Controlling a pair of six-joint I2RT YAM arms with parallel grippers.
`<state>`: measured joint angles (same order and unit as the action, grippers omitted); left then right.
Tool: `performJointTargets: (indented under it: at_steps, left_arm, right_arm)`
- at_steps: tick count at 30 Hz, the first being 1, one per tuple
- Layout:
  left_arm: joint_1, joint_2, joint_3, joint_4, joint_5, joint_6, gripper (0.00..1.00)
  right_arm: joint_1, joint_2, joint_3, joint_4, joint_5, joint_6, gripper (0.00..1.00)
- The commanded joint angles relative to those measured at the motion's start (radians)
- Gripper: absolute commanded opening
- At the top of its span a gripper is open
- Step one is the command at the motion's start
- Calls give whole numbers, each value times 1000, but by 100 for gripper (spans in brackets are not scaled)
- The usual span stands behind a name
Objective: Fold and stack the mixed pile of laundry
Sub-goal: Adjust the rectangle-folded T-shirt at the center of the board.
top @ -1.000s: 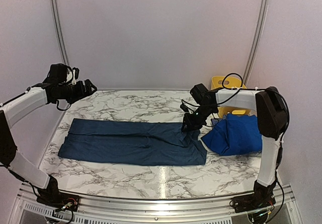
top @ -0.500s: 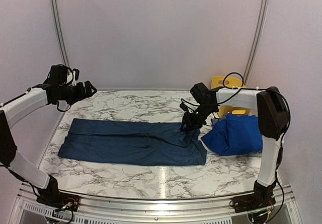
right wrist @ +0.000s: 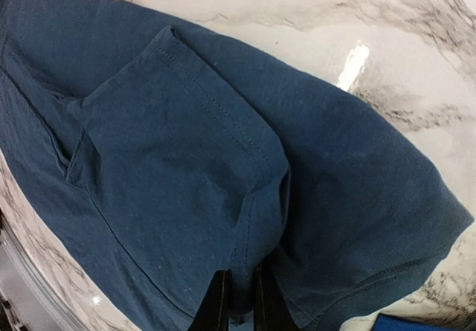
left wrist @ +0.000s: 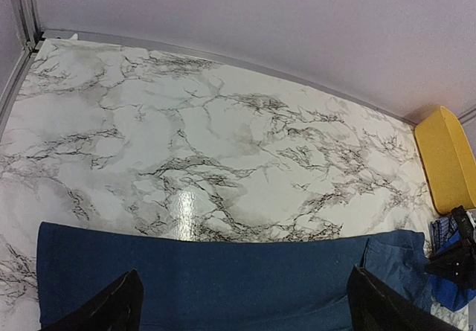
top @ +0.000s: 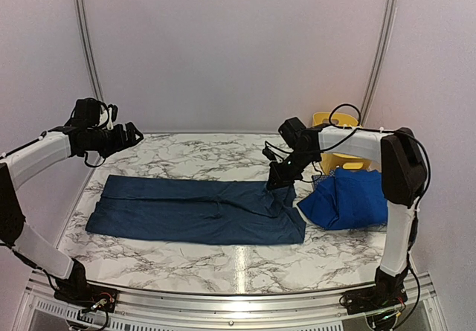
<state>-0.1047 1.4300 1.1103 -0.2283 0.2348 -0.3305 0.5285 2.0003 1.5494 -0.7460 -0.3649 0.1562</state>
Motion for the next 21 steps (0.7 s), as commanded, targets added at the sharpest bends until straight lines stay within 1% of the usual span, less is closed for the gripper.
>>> performJointTargets:
  at_steps: [1, 2, 8, 14, 18, 21]
  left_arm:
    - [-3, -23, -3, 27, -8, 5, 99]
    - [-3, -23, -3, 27, -7, 6, 99]
    - [-3, -19, -8, 29, 13, 15, 99]
    - [-12, -31, -33, 29, 41, 40, 99]
    - [-60, -68, -77, 29, 42, 107, 99]
    - [-134, -120, -139, 28, -8, 188, 99]
  right_arm:
    - [10, 0, 19, -14, -8, -8, 3]
    - [11, -2, 22, -14, -15, -11, 0]
    - [65, -48, 12, 14, -104, -83, 0]
    - [151, -109, -105, 37, -207, -200, 0]
    - [203, -172, -220, 68, -237, -237, 0]
    - [235, -227, -309, 83, -236, -254, 0]
